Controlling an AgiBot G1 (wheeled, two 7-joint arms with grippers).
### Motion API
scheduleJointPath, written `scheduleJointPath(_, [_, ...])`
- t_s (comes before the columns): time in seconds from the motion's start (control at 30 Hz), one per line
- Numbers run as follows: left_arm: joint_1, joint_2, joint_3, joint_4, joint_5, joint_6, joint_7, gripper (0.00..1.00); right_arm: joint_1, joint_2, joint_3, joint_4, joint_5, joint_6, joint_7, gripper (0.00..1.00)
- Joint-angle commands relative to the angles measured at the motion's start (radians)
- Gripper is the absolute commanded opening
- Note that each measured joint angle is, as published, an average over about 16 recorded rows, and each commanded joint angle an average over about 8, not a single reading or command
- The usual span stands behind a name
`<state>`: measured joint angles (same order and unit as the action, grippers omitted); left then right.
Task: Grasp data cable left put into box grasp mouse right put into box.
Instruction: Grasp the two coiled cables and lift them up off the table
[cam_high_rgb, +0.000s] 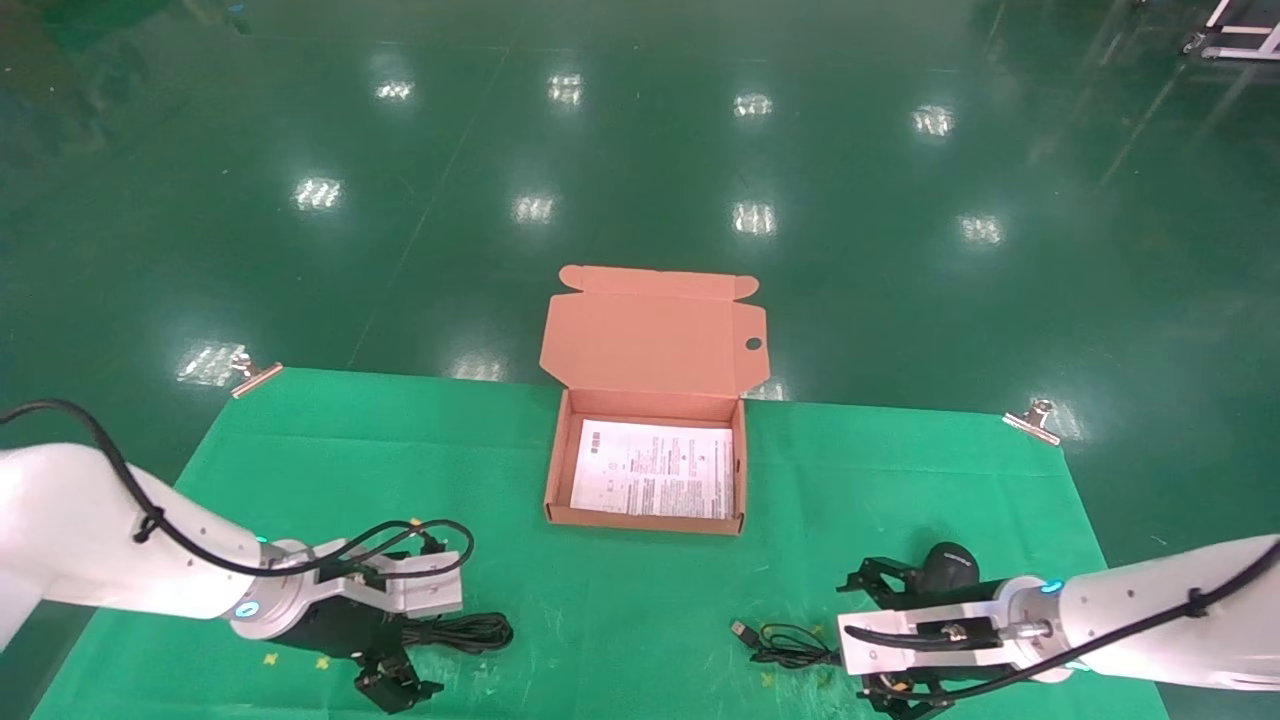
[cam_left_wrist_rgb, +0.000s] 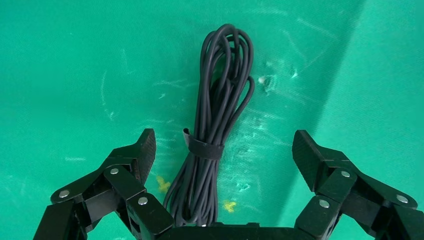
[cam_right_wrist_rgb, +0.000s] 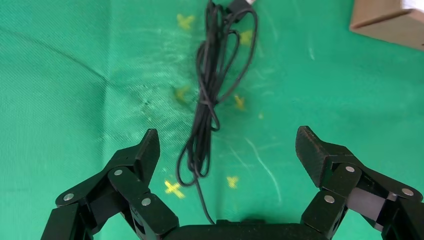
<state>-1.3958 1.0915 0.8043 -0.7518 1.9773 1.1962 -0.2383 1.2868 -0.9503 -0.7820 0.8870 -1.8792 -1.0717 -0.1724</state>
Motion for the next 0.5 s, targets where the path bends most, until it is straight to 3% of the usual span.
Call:
scheduleJointPath(0.03, [-0.007,0.011,0.001,0.037,0.002,-0.012,0.022,0.84,0.005,-0.02,-0.002,-0.044,0.002,0.01,-0.03,0.94])
scheduleJointPath(0.23, [-0.012,0.028,0.003,0.091,0.005,-0.034,0.057,0.09,0.009,-0.052,0.0,-0.111,0.011,0.031,-0.065,0.19])
scheduleJointPath(0.27, [-0.012,0.029,0.003,0.095,0.005,-0.035,0.058,0.0,0.009,-0.053,0.001,-0.116,0.013,0.033,-0.067,0.06])
scheduleJointPath(0.3, [-0.012,0.03,0.003,0.099,0.005,-0.037,0.06,0.0,0.009,-0.056,0.003,-0.12,0.015,0.034,-0.068,0.0])
scheduleJointPath(0.5, [-0.012,0.029,0.003,0.096,0.004,-0.037,0.057,0.0,0.009,-0.054,0.004,-0.117,0.016,0.034,-0.067,0.0])
